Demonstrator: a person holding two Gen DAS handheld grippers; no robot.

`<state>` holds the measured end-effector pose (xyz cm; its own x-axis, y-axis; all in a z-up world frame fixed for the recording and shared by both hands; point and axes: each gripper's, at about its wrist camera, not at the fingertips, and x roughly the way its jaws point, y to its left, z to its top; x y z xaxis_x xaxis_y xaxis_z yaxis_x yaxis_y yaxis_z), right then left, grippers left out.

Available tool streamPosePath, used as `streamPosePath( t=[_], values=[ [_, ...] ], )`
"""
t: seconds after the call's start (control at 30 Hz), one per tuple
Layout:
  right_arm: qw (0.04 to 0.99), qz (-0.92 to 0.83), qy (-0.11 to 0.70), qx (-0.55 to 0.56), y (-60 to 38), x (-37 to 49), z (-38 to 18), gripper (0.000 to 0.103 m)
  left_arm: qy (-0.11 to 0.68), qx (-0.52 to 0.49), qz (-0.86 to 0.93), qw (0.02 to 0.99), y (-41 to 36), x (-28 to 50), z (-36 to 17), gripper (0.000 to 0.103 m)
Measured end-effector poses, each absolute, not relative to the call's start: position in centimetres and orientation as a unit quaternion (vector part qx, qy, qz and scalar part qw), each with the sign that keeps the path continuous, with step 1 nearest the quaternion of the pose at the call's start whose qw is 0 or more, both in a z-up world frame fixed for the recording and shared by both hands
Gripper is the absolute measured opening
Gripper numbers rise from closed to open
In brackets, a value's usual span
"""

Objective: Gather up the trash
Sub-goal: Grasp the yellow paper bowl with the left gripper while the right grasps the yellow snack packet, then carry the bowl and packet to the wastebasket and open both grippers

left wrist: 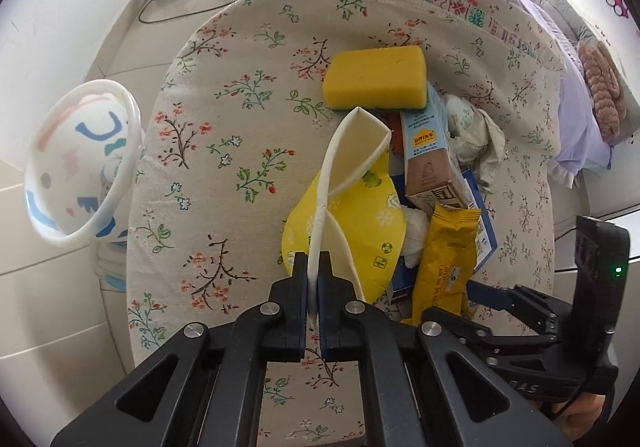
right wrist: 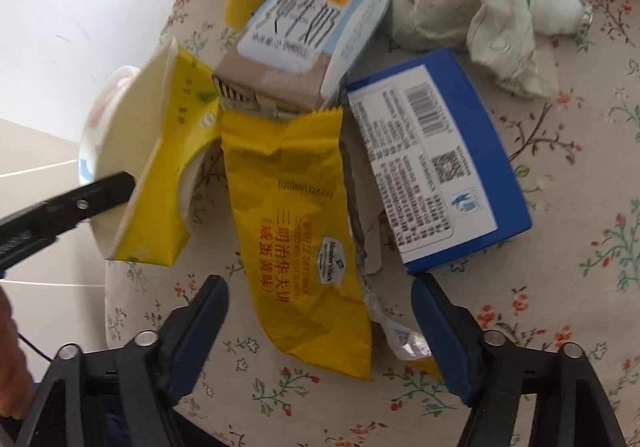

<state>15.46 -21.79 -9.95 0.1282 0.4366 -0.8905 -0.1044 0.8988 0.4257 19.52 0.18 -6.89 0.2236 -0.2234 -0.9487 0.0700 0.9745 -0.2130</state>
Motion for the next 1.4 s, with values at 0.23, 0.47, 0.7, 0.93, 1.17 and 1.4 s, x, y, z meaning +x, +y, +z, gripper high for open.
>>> streamPosePath(
  t=[0.23,0.47,0.7,0.93,1.17,1.4],
  values=[
    [0.738,0.179,0.639,0.122,-20.5,15.5,-11.4,0.046,0.61,-0.073,-0.092,0.783,0.9,19.5,-6.2,0.004],
    [0.756,0.189,0.616,0.116,-20.4,14.6,-8.5,0.023,0.599,-0.088,-0.085,0.792,2.3,19.4,-4.8,0.004],
    [0.795,0.219,0.554,0.112,-20.8,14.2,-4.7,0.022,0.586,-0.108,-0.073,0.8,4.3,19.8,-3.7,0.004],
    [0.813,0.203,0.541,0.076,-19.6,14.9,-4.5,0.023,0.561,-0.152,-0.037,0.813,8.9,20.4,-1.8,0.004],
    [0.83,0.217,0.512,0.054,-16.8,16.2,-2.5,0.023,0.527,-0.173,0.039,0.831,16.0,21.0,-0.2,0.004],
    [0.825,0.247,0.507,0.035,-10.8,17.9,-1.8,0.024,0.526,-0.202,0.094,0.821,22.0,21.5,-1.1,0.004]
  ],
)
